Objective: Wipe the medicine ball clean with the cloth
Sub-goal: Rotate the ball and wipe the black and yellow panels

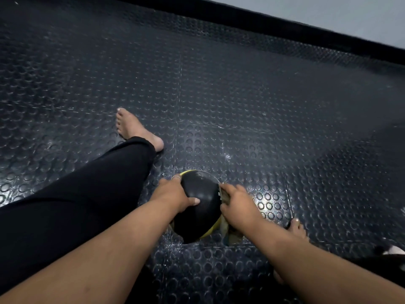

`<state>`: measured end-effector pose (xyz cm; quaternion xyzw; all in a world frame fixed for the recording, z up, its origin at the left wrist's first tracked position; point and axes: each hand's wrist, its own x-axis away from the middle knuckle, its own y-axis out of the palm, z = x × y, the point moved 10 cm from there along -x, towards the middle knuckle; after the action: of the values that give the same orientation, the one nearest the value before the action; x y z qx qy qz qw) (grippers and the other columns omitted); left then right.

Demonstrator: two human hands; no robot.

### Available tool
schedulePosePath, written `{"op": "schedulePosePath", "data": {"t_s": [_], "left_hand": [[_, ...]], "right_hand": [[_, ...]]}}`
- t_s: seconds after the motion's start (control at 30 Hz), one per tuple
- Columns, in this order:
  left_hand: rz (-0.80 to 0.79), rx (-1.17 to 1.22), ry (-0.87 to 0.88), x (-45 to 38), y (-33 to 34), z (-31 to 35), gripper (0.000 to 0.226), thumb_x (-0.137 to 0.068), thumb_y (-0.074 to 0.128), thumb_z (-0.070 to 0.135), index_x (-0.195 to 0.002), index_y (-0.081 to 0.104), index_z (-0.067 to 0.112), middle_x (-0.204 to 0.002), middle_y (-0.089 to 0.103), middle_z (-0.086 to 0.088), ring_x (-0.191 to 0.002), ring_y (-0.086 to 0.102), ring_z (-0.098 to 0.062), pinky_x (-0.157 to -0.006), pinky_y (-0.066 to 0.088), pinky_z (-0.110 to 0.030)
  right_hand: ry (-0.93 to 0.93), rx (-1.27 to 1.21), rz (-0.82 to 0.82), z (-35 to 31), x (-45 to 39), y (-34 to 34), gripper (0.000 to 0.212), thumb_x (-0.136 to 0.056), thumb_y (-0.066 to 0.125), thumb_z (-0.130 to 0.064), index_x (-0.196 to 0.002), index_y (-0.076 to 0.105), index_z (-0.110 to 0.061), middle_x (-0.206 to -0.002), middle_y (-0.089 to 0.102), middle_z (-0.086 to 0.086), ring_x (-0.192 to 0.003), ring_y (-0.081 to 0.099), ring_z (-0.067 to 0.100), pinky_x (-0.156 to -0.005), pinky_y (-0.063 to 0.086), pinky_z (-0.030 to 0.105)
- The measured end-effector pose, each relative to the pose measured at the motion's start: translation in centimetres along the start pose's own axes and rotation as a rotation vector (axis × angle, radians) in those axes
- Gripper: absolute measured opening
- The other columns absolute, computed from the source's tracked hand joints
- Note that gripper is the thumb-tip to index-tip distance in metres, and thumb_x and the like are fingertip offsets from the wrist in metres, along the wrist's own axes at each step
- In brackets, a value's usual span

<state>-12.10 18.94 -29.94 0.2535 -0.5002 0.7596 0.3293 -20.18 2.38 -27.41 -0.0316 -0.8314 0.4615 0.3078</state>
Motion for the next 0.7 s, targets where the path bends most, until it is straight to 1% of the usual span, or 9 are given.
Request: {"op": "schedulePosePath", "data": {"t_s": [0.07, 0.17, 0.27, 0.33, 0.4, 0.5, 0.6, 0.7], "left_hand": [[0.021, 0.029, 0.044, 0.1, -0.2, 0.4, 0.081, -0.077, 0.076, 0.053, -0.144, 0.039, 0.025, -0.140, 0.034, -0.007, -0.128, 0.046, -0.029, -0.106, 0.041, -0.037], [0.030, 0.046, 0.124, 0.5, 0.3, 1.3, 0.077, -0.077, 0.076, 0.051, -0.142, 0.043, 0.026, -0.136, 0.037, -0.005, -0.129, 0.044, -0.027, -0.107, 0.040, -0.038], [0.035, 0.017, 0.190, 0.8, 0.9, 2.1, 0.081, -0.077, 0.076, 0.052, -0.145, 0.040, 0.027, -0.137, 0.038, -0.005, -0.132, 0.040, -0.027, -0.110, 0.037, -0.040], [0.030, 0.005, 0.205, 0.8, 1.2, 2.2, 0.085, -0.076, 0.076, 0.054, -0.147, 0.038, 0.025, -0.138, 0.038, -0.006, -0.133, 0.037, -0.027, -0.112, 0.034, -0.039], [0.038, 0.009, 0.206, 0.7, 1.3, 2.1, 0.088, -0.073, 0.077, 0.056, -0.146, 0.038, 0.024, -0.138, 0.040, -0.005, -0.134, 0.038, -0.027, -0.112, 0.034, -0.040], [0.054, 0.007, 0.202, 0.4, 1.4, 2.1, 0.090, -0.071, 0.079, 0.054, -0.145, 0.037, 0.023, -0.139, 0.040, -0.004, -0.134, 0.039, -0.025, -0.112, 0.034, -0.039], [0.058, 0.003, 0.199, 0.2, 1.8, 2.1, 0.089, -0.071, 0.079, 0.054, -0.144, 0.037, 0.025, -0.138, 0.040, -0.003, -0.134, 0.038, -0.026, -0.112, 0.033, -0.040], [0.065, -0.009, 0.203, 0.0, 1.9, 2.3, 0.088, -0.070, 0.079, 0.055, -0.142, 0.038, 0.027, -0.134, 0.042, -0.002, -0.132, 0.039, -0.028, -0.110, 0.035, -0.043]], "right_hand": [[0.032, 0.043, 0.005, 0.9, -0.3, -0.3, 0.059, -0.081, 0.053, -0.008, -0.137, 0.044, -0.027, -0.122, 0.046, 0.003, -0.109, 0.053, 0.024, -0.097, 0.043, 0.029], [0.061, 0.134, -0.037, 1.9, -0.4, -0.9, 0.060, -0.080, 0.055, -0.007, -0.137, 0.046, -0.025, -0.123, 0.049, 0.008, -0.111, 0.054, 0.026, -0.097, 0.042, 0.028], [0.087, 0.132, -0.080, 2.2, 0.0, -1.2, 0.051, -0.080, 0.057, -0.010, -0.129, 0.056, -0.023, -0.120, 0.058, 0.008, -0.106, 0.059, 0.024, -0.091, 0.044, 0.024], [0.101, 0.136, -0.095, 2.0, 0.0, -1.6, 0.042, -0.080, 0.059, -0.012, -0.120, 0.063, -0.024, -0.114, 0.066, 0.004, -0.105, 0.061, 0.021, -0.087, 0.045, 0.021], [0.105, 0.128, -0.066, 1.3, -0.5, -2.7, 0.033, -0.081, 0.061, -0.015, -0.111, 0.068, -0.024, -0.108, 0.069, 0.000, -0.101, 0.063, 0.018, -0.083, 0.045, 0.021], [0.093, 0.064, -0.002, -0.4, -1.7, -4.7, 0.030, -0.080, 0.061, -0.016, -0.108, 0.068, -0.025, -0.105, 0.068, -0.002, -0.094, 0.061, 0.016, -0.077, 0.043, 0.019], [0.038, 0.029, -0.016, -2.5, -2.9, -4.7, 0.031, -0.079, 0.063, -0.017, -0.107, 0.067, -0.028, -0.105, 0.067, -0.003, -0.087, 0.058, 0.014, -0.075, 0.043, 0.020], [-0.022, 0.048, -0.043, -4.7, -3.9, -4.0, 0.035, -0.079, 0.061, -0.012, -0.110, 0.066, -0.027, -0.109, 0.067, -0.004, -0.097, 0.060, 0.015, -0.078, 0.045, 0.020]]}}
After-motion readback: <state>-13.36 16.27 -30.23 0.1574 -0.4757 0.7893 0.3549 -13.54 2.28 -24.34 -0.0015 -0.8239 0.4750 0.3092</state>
